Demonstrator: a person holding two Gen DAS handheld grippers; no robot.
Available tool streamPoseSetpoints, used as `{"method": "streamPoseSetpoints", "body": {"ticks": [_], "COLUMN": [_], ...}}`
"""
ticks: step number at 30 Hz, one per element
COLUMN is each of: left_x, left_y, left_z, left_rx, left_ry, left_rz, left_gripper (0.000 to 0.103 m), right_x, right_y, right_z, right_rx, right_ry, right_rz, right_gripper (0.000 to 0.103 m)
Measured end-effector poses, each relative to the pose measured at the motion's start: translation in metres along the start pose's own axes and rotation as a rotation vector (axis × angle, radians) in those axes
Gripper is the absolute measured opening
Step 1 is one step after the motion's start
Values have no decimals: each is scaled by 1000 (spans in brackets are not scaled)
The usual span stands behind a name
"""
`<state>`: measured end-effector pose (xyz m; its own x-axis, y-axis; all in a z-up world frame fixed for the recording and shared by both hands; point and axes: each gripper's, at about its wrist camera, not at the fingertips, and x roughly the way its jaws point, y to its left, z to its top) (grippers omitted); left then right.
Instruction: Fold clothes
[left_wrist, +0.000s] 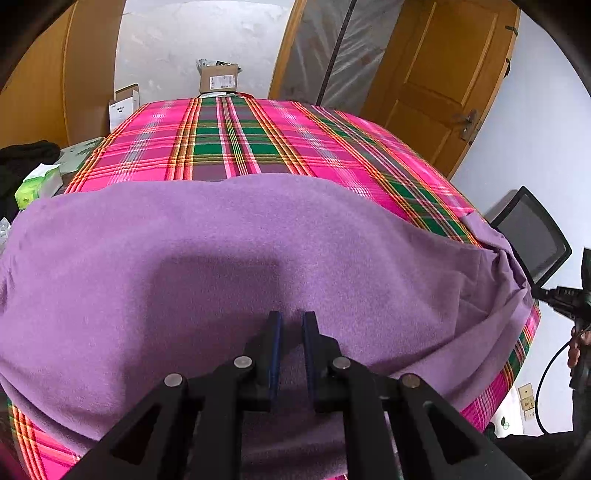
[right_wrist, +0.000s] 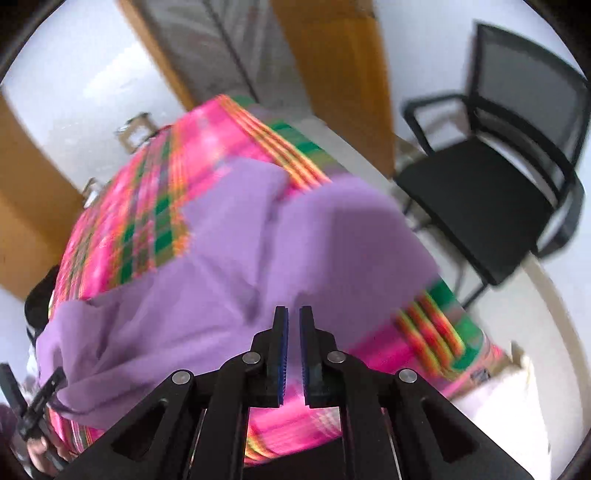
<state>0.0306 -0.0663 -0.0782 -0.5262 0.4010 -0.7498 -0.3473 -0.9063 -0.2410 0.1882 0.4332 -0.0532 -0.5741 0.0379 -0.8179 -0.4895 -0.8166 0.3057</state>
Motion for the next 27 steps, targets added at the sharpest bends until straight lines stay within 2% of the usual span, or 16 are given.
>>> {"method": "streamPoseSetpoints", "body": {"ticks": [3, 4, 7, 10, 13, 16, 19, 20, 22, 27], "left_x": [-2, -2, -2, -2, -2, -4, -2, -1, 4, 7], "left_y": [-2, -3, -6, -10, -18, -27, -35, -36, -37, -40], "left_z": [-1, -1, -1, 0, 1, 2, 2, 2, 0, -1], "left_rx": [5, 5, 1, -2, 5, 25, 40, 42, 41, 49], "left_ry": [4, 4, 4, 6, 7, 0, 4, 9, 23, 37], "left_rz": [6, 8, 8, 5, 6, 1, -5, -6, -5, 1], "left_gripper": [11, 11, 12, 12, 12, 12, 12, 12, 12, 12], "right_x": [-9, -11, -6, 13, 36, 60, 75, 74, 68, 30], "right_y": [-5, 5, 43, 83, 104, 116, 117, 114, 106, 53], "right_z": [2, 5, 12, 20, 30, 37, 38, 37, 41, 50], "right_rx": [-17, -66, -242, -404, -473, -536, -578, -574, -537, -330], "right_ry": [-46, -66, -96, -94, -77, -33, 4, 0, -20, -109], "right_rz": [-42, -41, -33, -39, -42, -87, -123, -119, -104, -34], "right_gripper": [16, 19, 38, 38, 38, 38, 34, 22, 7, 6]}}
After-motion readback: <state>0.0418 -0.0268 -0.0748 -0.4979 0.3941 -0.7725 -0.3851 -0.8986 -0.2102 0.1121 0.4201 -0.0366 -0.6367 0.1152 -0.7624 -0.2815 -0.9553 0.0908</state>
